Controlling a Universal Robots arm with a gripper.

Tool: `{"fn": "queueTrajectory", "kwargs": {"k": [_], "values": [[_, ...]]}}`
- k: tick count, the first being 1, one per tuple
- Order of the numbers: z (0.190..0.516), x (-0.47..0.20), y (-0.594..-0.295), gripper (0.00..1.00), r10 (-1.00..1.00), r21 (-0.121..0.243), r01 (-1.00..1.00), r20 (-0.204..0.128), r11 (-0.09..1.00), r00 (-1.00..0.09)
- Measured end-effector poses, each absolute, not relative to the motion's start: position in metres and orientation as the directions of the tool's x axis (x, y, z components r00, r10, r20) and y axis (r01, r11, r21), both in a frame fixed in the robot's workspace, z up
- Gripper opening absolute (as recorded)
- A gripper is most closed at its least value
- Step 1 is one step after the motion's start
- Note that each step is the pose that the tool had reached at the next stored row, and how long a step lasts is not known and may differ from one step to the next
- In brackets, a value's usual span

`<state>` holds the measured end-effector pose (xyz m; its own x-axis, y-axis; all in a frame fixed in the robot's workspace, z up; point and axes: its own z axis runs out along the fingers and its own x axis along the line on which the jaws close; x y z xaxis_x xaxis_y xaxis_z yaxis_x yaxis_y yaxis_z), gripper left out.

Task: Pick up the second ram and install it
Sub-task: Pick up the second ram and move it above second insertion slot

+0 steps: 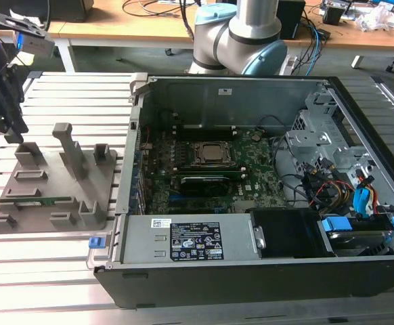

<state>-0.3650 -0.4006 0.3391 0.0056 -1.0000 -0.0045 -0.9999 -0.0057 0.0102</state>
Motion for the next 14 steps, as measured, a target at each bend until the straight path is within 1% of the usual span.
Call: {"fn": "queueTrajectory", "kwargs": {"k": [14], "values": [[0.317, -0.365, -0.401, 0.30, -1.000, 0.010, -1.000, -0.005, -0.006, 0.006]]}}
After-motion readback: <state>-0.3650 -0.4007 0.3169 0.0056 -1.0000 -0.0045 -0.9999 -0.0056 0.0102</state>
